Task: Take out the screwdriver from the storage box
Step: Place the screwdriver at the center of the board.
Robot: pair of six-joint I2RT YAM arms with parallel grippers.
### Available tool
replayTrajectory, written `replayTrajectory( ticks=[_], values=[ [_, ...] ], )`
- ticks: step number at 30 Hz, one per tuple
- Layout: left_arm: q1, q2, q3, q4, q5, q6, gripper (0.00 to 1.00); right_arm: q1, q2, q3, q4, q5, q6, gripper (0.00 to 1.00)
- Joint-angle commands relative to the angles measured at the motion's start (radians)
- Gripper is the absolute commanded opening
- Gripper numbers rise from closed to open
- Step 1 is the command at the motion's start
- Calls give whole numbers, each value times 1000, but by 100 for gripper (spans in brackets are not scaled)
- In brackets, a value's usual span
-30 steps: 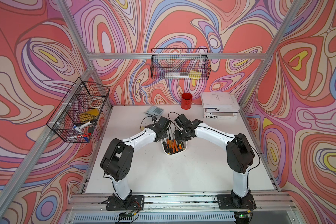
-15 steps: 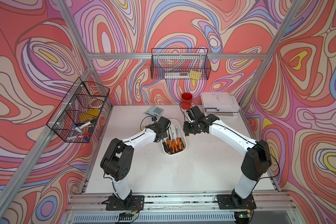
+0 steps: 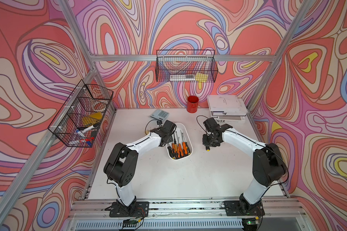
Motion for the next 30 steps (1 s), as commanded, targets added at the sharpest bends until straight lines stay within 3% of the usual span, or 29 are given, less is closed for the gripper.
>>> replayTrajectory(
  ticks=[1, 11, 15, 21, 30],
  values=[
    [4, -32, 14, -30, -59, 37, 0, -6, 56, -19, 54, -10, -14, 0],
    [6, -43, 6, -43, -77, 50, 0, -5, 165, -1, 54, 2, -23, 1],
    [5, -39, 6, -42, -73, 50, 0, -6, 155, -12, 53, -6, -18, 28],
    [5, -39, 3, -42, -70, 47, 0, -6, 117, -16, 45, 8, -8, 53],
    [5, -43, -1, -39, -68, 44, 0, -6, 23, 9, 41, 26, -15, 68]
  ],
)
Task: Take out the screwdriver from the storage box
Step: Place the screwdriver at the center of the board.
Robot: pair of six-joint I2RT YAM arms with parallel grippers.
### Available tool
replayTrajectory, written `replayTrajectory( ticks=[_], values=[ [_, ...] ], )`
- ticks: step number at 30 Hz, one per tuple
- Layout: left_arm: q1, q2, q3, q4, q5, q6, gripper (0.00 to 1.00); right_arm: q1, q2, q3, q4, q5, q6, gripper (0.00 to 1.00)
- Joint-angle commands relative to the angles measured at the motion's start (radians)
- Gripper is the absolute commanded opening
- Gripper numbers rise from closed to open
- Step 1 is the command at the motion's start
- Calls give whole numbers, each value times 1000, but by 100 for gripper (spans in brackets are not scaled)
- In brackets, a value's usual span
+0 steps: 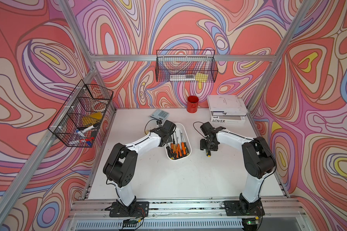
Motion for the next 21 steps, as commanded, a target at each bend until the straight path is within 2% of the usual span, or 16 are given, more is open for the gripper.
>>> replayTrajectory(
  ticks=[1, 6, 8, 13, 17, 21],
  values=[
    [5, -33, 0, -18, -36, 17, 0, -5, -77, 23, 2, 23, -7, 70],
    [5, -30, 1, -14, -30, 17, 0, -3, -152, 59, -15, 19, -32, 73],
    [4, -31, 2, -14, -30, 17, 0, 9, -201, 61, 10, -25, -56, 76],
    [5, -36, 4, -16, -27, 15, 0, 82, -276, 86, 56, -149, -115, 75],
    [5, -38, -2, -11, -19, 6, 0, 128, -268, 110, 62, -255, -107, 73],
    [6, -43, -18, 1, -15, 1, 0, 190, -227, 128, 69, -271, -96, 72]
  ],
)
